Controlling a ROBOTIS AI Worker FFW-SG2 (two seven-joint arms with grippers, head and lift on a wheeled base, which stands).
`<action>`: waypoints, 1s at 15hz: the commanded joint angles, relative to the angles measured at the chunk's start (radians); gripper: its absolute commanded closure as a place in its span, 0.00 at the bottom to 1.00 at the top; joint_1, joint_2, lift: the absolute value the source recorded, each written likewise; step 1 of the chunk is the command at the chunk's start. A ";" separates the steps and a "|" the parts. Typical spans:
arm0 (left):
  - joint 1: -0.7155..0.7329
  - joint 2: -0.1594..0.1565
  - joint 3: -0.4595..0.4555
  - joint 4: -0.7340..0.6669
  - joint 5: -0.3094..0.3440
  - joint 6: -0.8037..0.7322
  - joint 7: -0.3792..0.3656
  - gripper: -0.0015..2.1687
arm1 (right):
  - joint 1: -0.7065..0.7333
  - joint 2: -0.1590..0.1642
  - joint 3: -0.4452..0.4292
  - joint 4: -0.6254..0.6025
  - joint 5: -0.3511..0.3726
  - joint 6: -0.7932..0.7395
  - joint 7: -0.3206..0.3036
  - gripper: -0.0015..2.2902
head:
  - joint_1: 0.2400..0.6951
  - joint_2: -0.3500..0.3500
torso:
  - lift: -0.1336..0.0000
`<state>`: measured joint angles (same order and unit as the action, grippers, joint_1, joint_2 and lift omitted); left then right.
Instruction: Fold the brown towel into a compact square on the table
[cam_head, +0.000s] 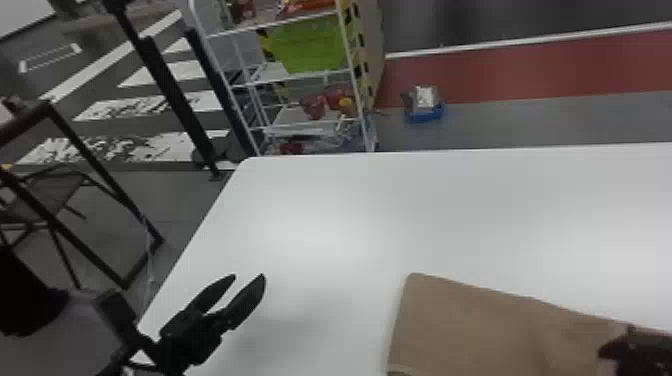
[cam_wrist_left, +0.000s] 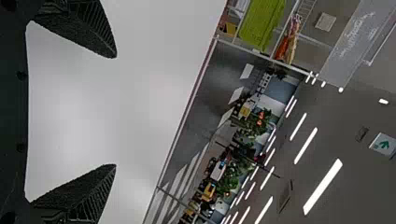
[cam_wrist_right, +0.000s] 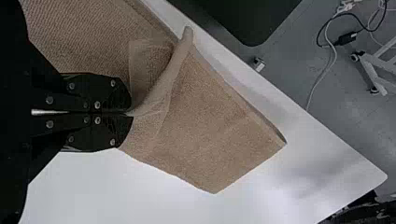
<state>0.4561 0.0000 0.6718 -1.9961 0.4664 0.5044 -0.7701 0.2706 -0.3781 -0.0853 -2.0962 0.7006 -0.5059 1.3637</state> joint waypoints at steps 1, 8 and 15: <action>0.001 -0.003 0.000 -0.001 0.002 0.001 -0.003 0.02 | 0.048 0.001 -0.090 -0.102 -0.059 -0.001 0.003 0.68 | 1.00 1.00 | 0.00; 0.003 -0.003 -0.025 0.003 -0.008 -0.002 -0.009 0.02 | 0.079 0.002 -0.194 0.041 -0.041 -0.130 0.003 0.68 | 1.00 0.91 | 0.00; 0.018 -0.003 -0.017 0.002 -0.008 -0.002 -0.017 0.02 | 0.039 0.019 -0.175 0.059 -0.032 -0.136 0.003 0.68 | 1.00 0.86 | 0.00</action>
<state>0.4725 0.0000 0.6552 -1.9949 0.4601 0.5025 -0.7869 0.2942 -0.3598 -0.2433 -2.0042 0.6817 -0.6407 1.3637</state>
